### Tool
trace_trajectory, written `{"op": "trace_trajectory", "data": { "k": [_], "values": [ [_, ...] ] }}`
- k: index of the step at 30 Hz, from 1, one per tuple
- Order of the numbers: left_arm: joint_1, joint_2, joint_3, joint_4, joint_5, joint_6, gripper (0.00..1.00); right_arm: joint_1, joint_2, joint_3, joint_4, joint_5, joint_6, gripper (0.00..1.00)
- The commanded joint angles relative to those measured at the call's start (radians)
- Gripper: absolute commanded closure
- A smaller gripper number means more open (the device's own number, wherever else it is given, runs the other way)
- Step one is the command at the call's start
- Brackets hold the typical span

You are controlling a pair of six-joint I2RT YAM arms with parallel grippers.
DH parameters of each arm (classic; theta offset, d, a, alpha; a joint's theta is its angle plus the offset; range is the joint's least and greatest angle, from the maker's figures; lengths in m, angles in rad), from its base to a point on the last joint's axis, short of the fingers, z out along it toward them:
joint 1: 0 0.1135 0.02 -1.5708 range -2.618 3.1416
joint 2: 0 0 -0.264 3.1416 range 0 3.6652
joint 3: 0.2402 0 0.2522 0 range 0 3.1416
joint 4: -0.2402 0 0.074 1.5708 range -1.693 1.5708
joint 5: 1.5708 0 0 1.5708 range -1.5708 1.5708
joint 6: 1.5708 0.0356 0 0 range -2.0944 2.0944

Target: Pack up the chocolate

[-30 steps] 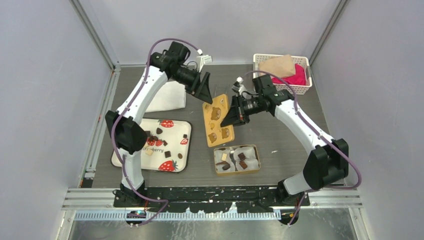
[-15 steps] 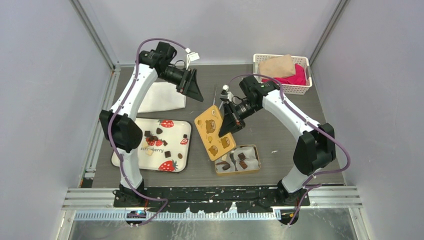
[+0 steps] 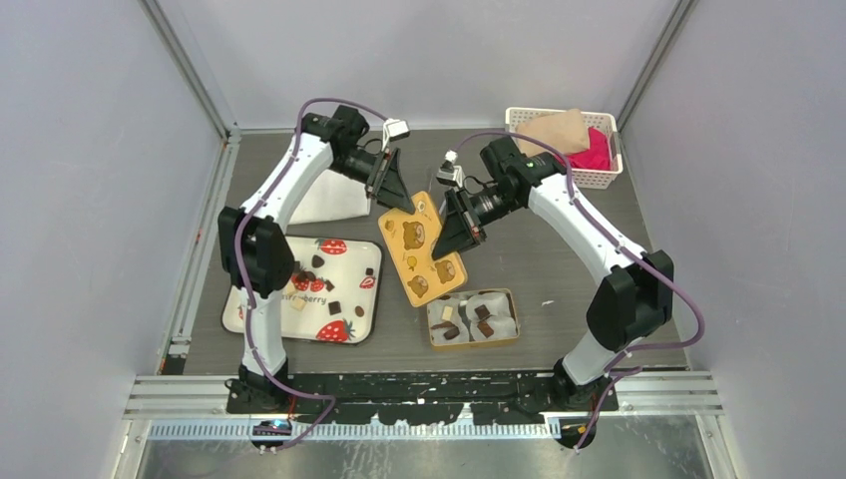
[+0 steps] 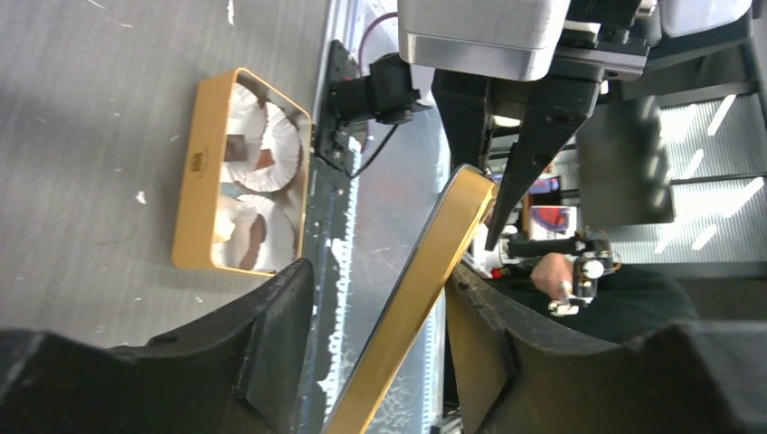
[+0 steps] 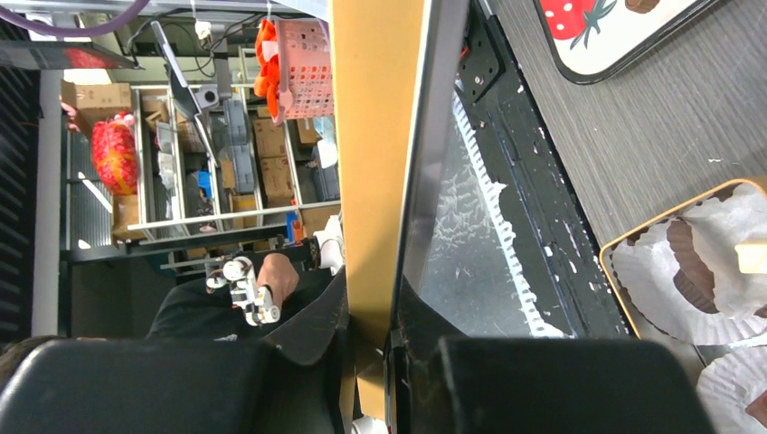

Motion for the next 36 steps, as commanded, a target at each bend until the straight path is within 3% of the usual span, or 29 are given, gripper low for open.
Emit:
{"op": "trace_trajectory", "data": {
  "k": [1, 9, 12, 14, 20, 26, 30, 36],
  "values": [
    [-0.006, -0.062, -0.033, -0.008, 0.151, 0.02, 0.5, 0.001, -0.031, 0.04, 0.06, -0.058, 0.035, 0.99],
    [-0.006, -0.057, -0.019, -0.159, 0.242, 0.198, 0.71, -0.043, -0.075, -0.017, 0.152, -0.033, 0.113, 0.99],
    [-0.006, -0.052, -0.006, -0.215, 0.271, 0.259, 0.88, -0.064, -0.1, -0.071, 0.225, -0.037, 0.17, 0.98],
    [-0.006, -0.042, 0.012, -0.264, 0.282, 0.302, 0.99, -0.074, -0.106, -0.095, 0.262, -0.034, 0.2, 0.89],
    [0.001, 0.01, 0.087, -0.434, 0.336, 0.433, 1.0, -0.093, -0.113, -0.118, 0.298, 0.031, 0.258, 0.46],
    [0.024, -0.005, 0.072, -0.435, 0.394, 0.443, 1.0, -0.215, -0.185, -0.232, 0.457, 0.191, 0.458, 0.3],
    [0.029, 0.002, 0.104, -0.436, 0.395, 0.417, 1.0, -0.321, -0.315, -0.353, 0.688, 0.282, 0.719, 0.17],
    [0.029, 0.065, 0.268, -0.435, 0.394, 0.32, 1.0, -0.332, -0.485, -0.452, 0.782, 0.499, 0.792, 0.14]
  ]
}}
